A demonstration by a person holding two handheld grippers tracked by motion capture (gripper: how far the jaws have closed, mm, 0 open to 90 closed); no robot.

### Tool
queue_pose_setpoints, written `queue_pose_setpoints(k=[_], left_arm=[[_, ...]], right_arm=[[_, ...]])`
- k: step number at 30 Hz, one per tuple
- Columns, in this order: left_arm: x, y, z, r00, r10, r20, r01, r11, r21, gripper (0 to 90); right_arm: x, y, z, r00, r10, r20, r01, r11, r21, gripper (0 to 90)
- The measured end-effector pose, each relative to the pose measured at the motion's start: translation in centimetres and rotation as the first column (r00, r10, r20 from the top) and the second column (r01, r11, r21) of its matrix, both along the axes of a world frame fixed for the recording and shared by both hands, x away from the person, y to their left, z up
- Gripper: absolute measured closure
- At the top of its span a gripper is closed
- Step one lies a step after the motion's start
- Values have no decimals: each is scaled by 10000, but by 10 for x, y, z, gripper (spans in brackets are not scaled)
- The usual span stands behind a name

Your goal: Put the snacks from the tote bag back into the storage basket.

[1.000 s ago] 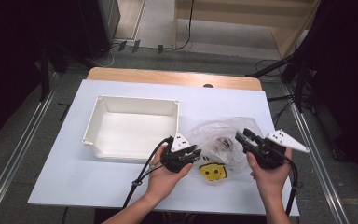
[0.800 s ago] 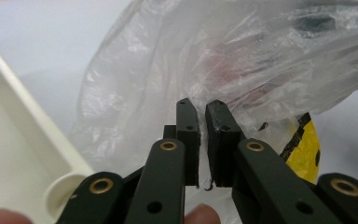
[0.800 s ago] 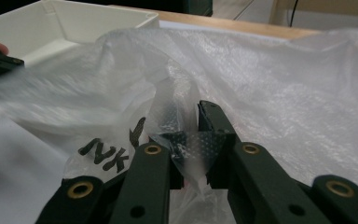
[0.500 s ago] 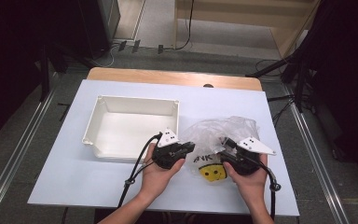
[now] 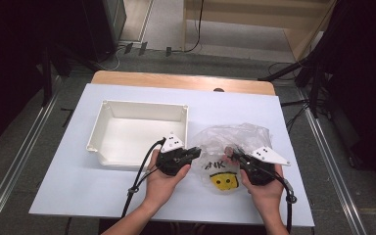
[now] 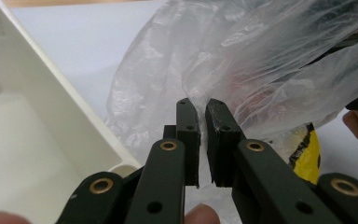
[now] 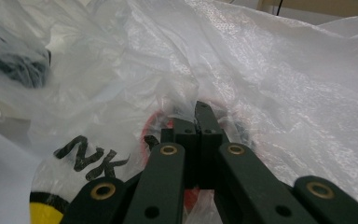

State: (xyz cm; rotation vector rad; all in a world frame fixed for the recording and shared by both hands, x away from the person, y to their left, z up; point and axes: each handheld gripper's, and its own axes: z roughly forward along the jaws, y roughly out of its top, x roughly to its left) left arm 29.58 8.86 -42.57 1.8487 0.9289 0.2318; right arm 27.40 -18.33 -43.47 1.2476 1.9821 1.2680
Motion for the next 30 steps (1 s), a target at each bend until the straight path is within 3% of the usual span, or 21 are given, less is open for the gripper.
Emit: queue_pose_setpoints(k=[8,11,16,18,25,28,30], left_arm=[[1,4,-2,9999,147,-55,-147,9999,1,859],[1,2,-6,9999,93,-127,-92,9999,126,859],[2,-2,-15,9999,15,-169,-7,9989,474,861],[0,-5,-16,10000,-17,14,16,9982,594,868],[-3,-10,-19,9996,-259,-68,263,9968,752,864],[-5,-11,-21,9991,-415,-33,417,9967,695,869],[-7,-13,-23,9984,-560,-113,567,9954,769,878]], right_arm=[[-19,-33,-4,9969,231,-751,-188,9982,577,900],[-23,-36,-13,9931,326,-1123,-287,9989,360,900],[-15,-36,-31,9817,296,-1881,-314,9995,-63,900],[-13,-37,-36,9784,276,-2048,-296,9995,-65,900],[-6,-40,-45,9759,-518,-2119,445,9982,-393,888],[-4,-43,-48,9761,-786,-2024,727,9967,-363,776],[-5,-47,-47,9812,-760,-1777,755,9971,-98,683]])
